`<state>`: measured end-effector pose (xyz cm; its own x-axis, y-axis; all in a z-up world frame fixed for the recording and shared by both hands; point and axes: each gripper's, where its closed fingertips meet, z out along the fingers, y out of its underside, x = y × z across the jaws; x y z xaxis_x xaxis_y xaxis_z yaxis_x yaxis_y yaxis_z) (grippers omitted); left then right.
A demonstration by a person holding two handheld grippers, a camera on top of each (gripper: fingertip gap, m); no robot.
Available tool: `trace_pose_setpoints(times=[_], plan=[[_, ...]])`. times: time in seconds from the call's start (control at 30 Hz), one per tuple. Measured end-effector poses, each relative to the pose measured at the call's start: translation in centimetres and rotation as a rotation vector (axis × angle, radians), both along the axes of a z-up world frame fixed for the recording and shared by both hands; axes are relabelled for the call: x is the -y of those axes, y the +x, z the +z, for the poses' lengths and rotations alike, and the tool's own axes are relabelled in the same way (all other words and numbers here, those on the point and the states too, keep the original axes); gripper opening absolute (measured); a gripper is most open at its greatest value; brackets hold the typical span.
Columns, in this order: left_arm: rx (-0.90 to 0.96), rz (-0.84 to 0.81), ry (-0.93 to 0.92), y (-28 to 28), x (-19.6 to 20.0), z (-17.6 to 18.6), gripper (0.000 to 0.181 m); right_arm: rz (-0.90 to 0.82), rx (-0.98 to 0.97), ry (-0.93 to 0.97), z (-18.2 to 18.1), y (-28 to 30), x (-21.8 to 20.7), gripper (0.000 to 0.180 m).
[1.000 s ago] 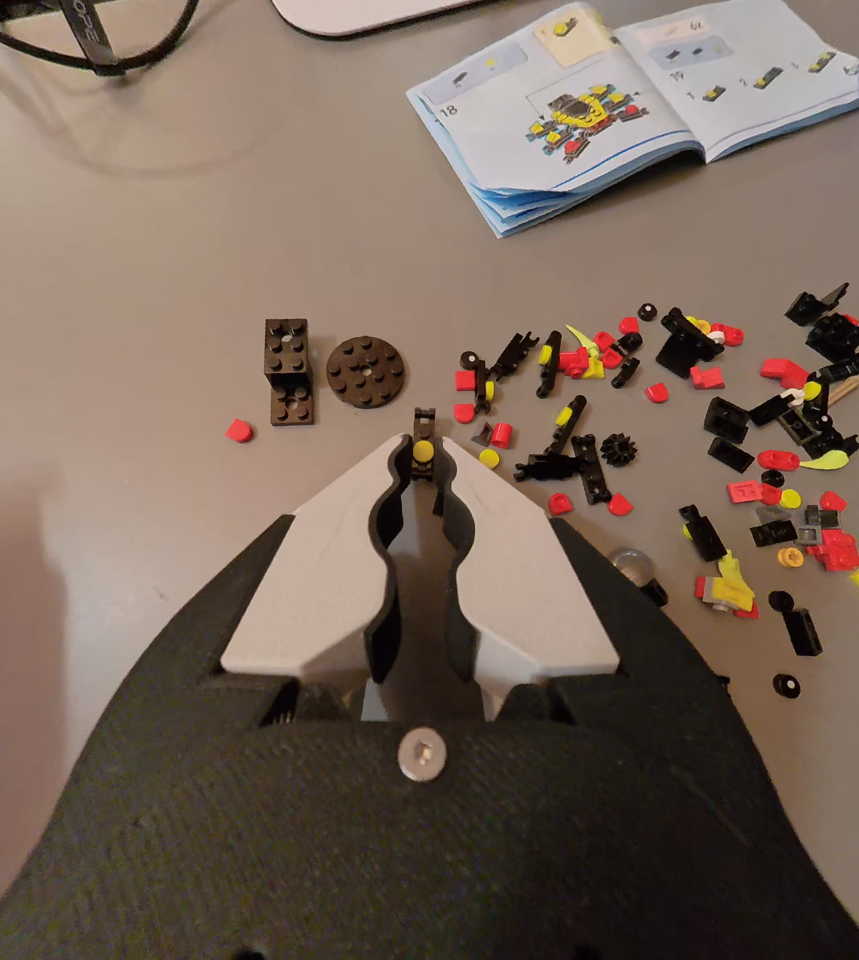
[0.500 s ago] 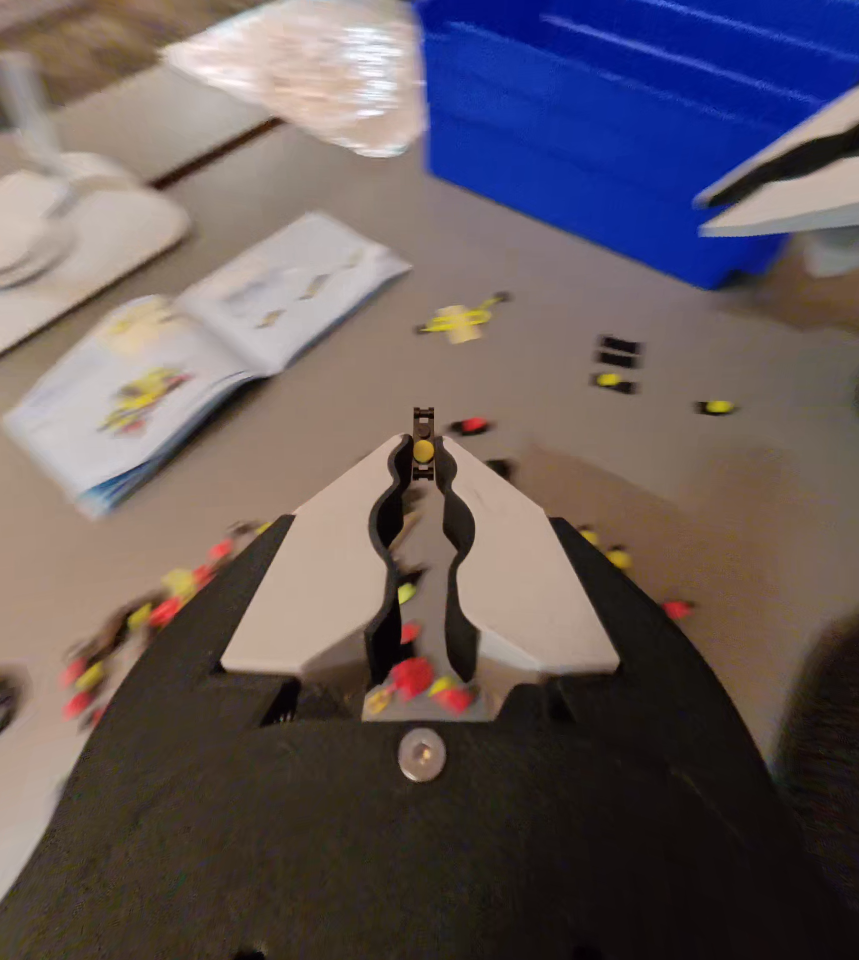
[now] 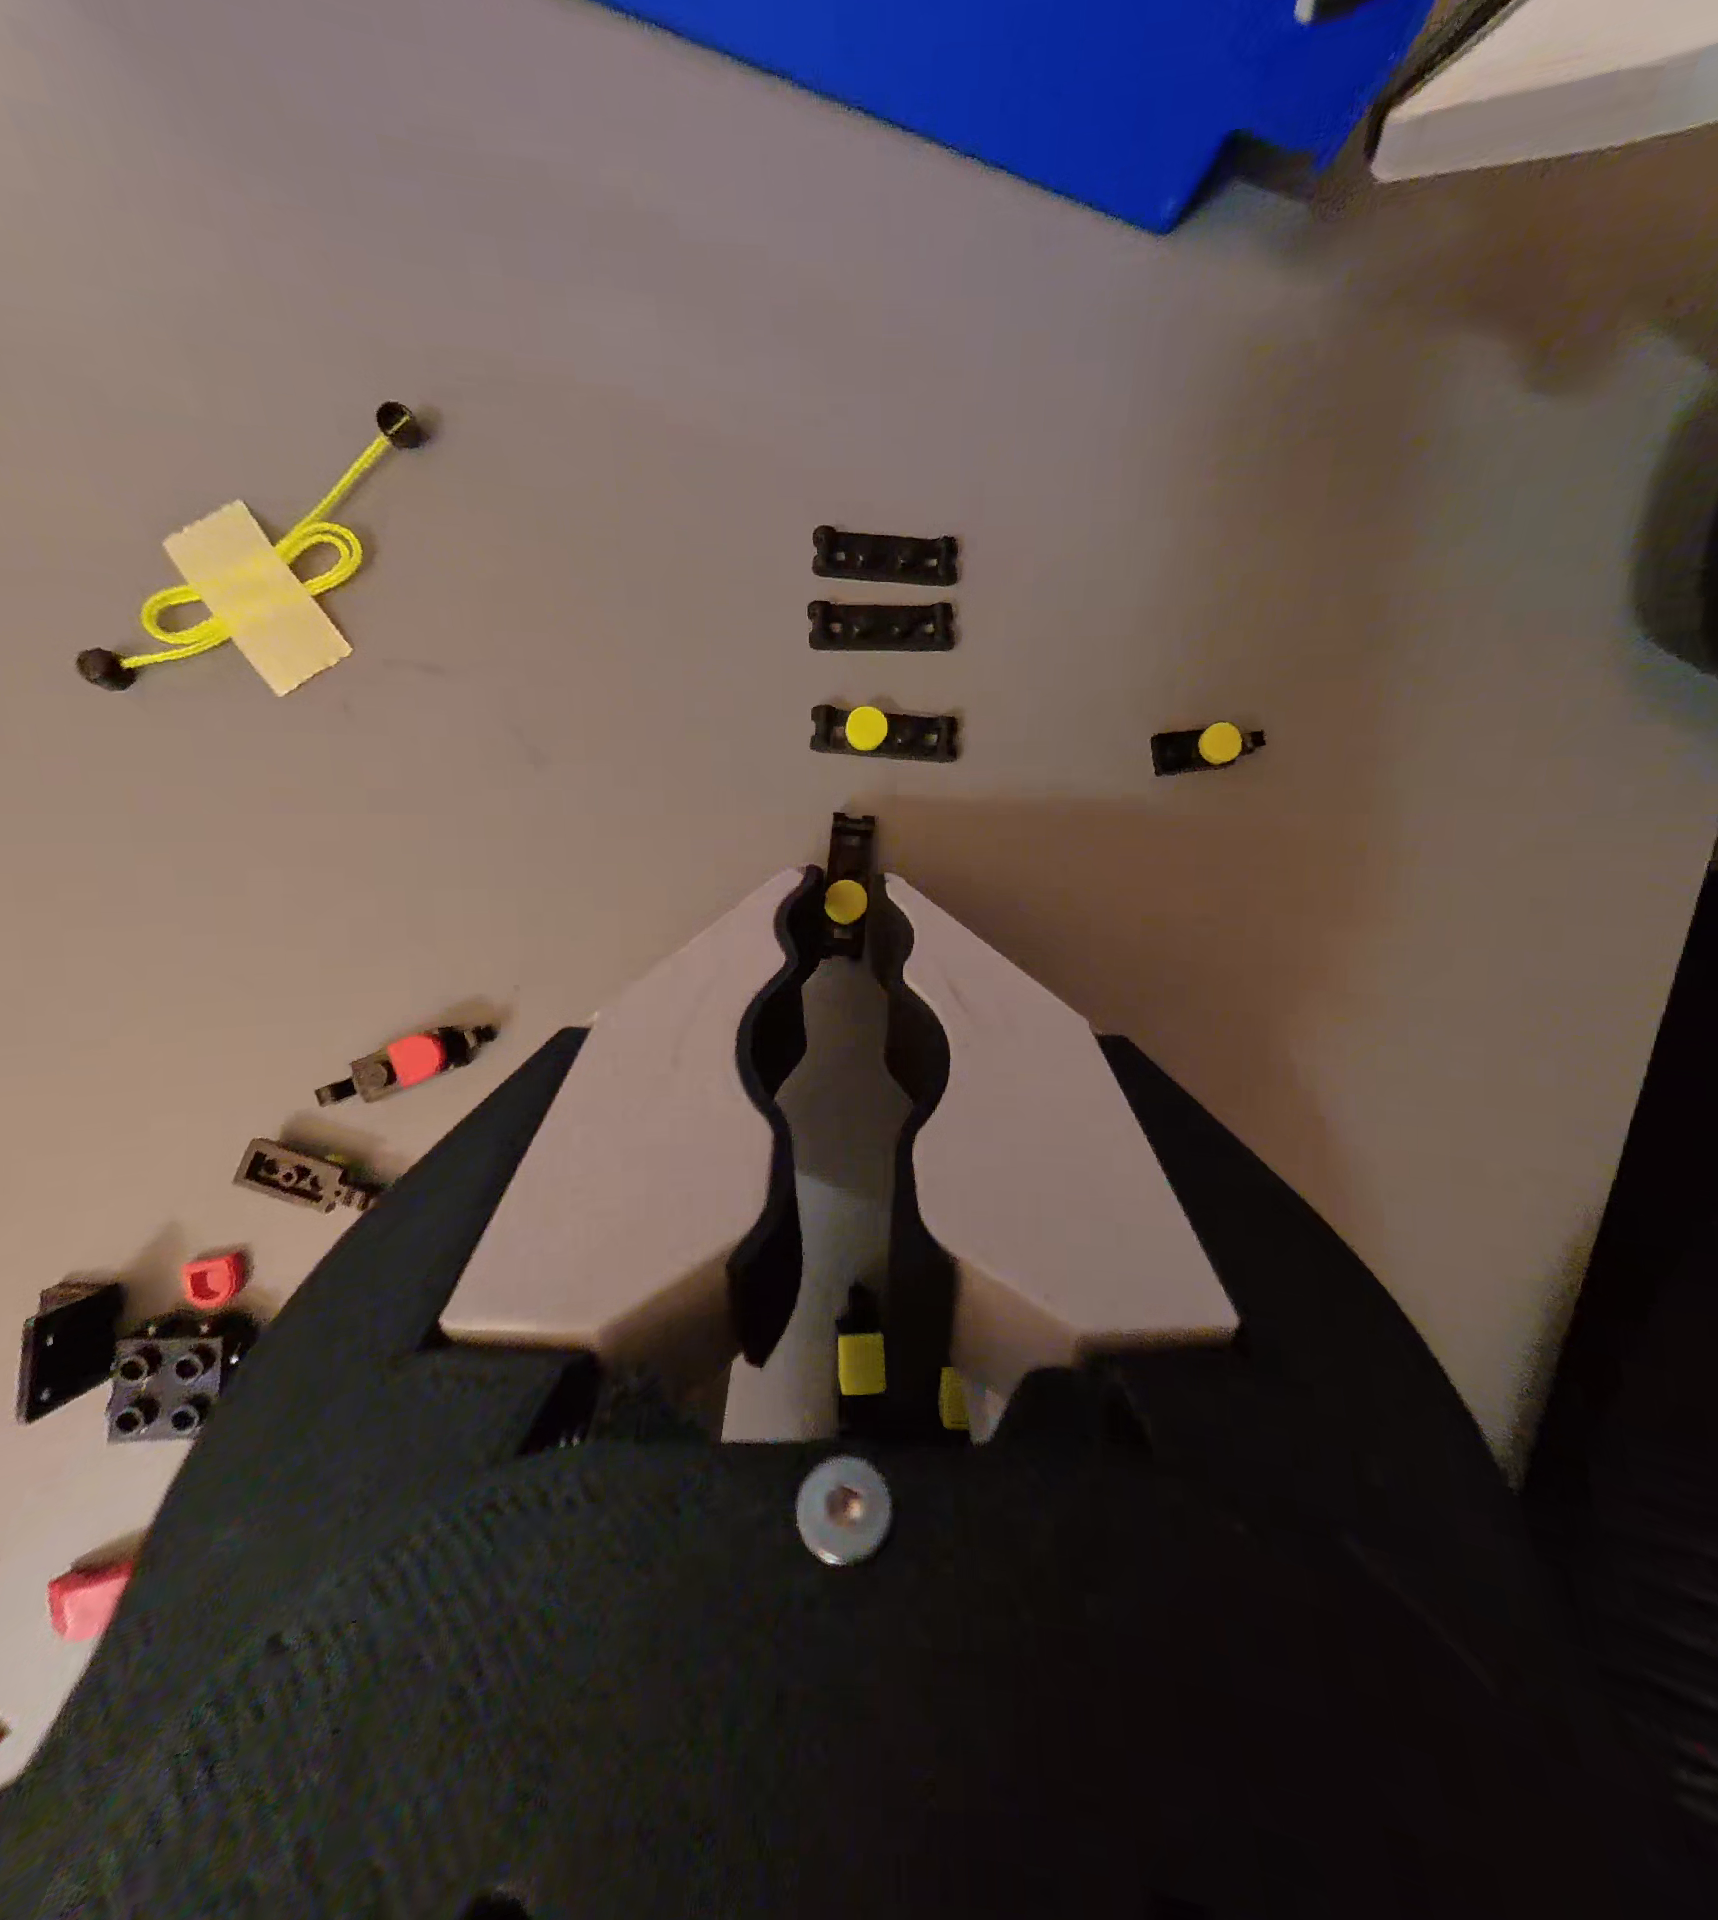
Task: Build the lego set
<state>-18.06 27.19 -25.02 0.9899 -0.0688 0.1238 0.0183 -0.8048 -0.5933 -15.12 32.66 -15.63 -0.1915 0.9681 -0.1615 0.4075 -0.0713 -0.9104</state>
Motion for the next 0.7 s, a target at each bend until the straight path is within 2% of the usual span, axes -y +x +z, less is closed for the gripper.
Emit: trace_pose_setpoints(times=[0.03,0.1,0.17,0.33,0.43,0.57,0.7], plan=[[0.008,-0.005,0.005,0.1,-0.1,0.0,0.008,-0.001,0.003,0.007,-0.1,0.0,0.0,0.013],[0.028,-0.021,0.008,0.4,0.0,0.1,0.025,0.003,0.014,0.032,-0.3,0.0,0.1,0.013],[0.032,-0.021,0.008,0.1,0.5,0.3,0.029,0.012,0.03,0.057,-0.7,-0.1,0.4,0.013],[0.038,0.028,0.056,-0.9,2.6,1.6,0.028,0.099,0.125,0.192,-2.7,-0.7,2.4,0.013],[0.042,0.073,0.115,-1.8,4.2,3.0,0.027,0.183,0.186,0.259,-4.3,-1.2,4.1,0.022],[0.058,0.163,0.194,-3.9,7.0,4.8,0.025,0.251,0.23,0.235,-5.8,-2.1,5.7,0.023],[0.086,0.261,0.259,-6.0,10.6,5.6,0.025,0.254,0.275,0.297,-6.9,-3.0,4.8,0.024]])
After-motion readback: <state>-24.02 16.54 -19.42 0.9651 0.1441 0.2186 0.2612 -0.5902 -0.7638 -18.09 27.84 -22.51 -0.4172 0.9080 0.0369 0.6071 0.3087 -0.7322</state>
